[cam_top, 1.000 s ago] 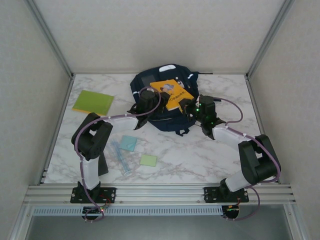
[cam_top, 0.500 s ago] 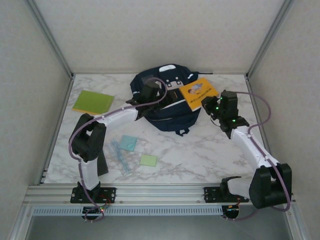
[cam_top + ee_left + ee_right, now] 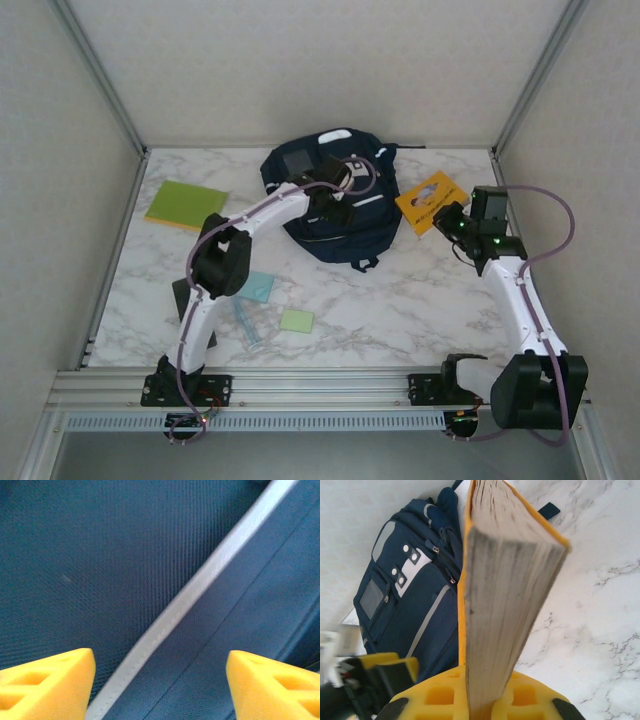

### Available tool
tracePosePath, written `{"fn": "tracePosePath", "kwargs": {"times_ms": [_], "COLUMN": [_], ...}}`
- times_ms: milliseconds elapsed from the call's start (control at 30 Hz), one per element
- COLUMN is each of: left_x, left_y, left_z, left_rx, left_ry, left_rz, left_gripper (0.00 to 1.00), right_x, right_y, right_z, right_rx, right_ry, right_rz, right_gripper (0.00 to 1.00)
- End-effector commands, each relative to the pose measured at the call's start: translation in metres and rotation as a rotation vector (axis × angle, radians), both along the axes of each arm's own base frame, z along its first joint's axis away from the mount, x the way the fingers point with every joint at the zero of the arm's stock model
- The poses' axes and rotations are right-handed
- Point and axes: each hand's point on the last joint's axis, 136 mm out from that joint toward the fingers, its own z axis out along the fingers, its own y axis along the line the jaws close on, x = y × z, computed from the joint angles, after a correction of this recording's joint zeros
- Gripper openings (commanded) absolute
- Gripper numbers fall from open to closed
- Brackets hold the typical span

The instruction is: Pack books, pencil case, and school supplies into a backpack

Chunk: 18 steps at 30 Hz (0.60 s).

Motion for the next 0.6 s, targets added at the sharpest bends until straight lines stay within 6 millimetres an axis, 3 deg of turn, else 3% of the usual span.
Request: {"fn": "tracePosePath", "kwargs": {"times_ms": [0,200,367,467,567], "left_x": [-0.011,-0.034,-0.056,-0.053,-0.043], "left_y": [0.004,-0.009,-0.017,-0.012,-0.001], "left_z": [-0.003,-0.010,-0.001,-0.003,-0.024], "left_rx": [0.108,0.038,-0.030,0.016,0.119], "left_ry": [0.002,0.118,0.196,0.166,0.135], "left_rz": [-0.126,-0.204,-0.275,-0.270,-0.247], "left_gripper": [0.73,0.76,0.77,0.77,0.76], "right_x": [0.002,0.001,0.000,0.000,0.001], "right_y": [0.005,0.006,0.007,0.006,0.007], "right_z": [0.024,0.015,0.014,0.013,0.009], "right_rx": [0.001,0.017,0.018,0.017,0.024], "right_ry": [-0.104,-0.087,-0.084,-0.082,-0.075], "right_rz": [0.046,0.050,0.055,0.054,0.053], "right_gripper": [0.00,0.00,0.00,0.00,0.00]}}
